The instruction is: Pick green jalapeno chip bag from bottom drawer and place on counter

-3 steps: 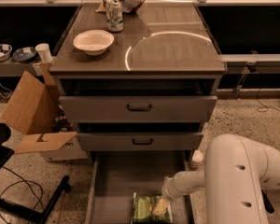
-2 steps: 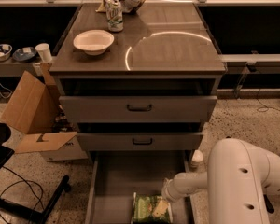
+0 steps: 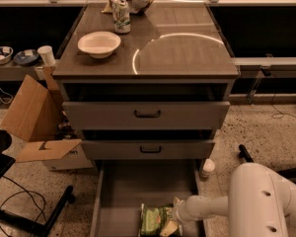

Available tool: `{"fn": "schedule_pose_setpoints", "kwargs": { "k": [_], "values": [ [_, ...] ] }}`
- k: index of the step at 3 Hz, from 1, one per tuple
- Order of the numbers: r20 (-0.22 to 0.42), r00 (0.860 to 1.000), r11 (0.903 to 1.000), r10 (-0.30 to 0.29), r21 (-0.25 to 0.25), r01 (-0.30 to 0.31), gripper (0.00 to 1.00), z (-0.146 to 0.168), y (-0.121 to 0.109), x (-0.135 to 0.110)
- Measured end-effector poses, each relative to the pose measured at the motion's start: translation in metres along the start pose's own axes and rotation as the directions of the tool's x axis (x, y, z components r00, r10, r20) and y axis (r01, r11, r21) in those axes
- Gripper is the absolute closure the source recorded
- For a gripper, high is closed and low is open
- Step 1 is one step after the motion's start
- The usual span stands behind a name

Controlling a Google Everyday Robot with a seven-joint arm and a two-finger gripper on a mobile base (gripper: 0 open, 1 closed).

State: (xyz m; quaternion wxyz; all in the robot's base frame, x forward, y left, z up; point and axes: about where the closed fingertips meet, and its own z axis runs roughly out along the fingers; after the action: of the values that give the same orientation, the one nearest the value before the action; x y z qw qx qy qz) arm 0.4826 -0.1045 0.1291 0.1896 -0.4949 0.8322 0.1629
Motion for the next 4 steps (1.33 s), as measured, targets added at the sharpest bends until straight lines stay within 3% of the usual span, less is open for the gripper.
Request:
{"fn": "schedule_pose_setpoints", "kwargs": {
  "k": [2,4],
  "values": [
    [0.079,0.996,0.9992,0.032,0.021,-0.034,0.01,0.025,0.007,0.016],
    [0.102,0.994,0.9992,0.039,-0.003,-0.039,0.46,0.034,0.010,0.016]
  ]
}}
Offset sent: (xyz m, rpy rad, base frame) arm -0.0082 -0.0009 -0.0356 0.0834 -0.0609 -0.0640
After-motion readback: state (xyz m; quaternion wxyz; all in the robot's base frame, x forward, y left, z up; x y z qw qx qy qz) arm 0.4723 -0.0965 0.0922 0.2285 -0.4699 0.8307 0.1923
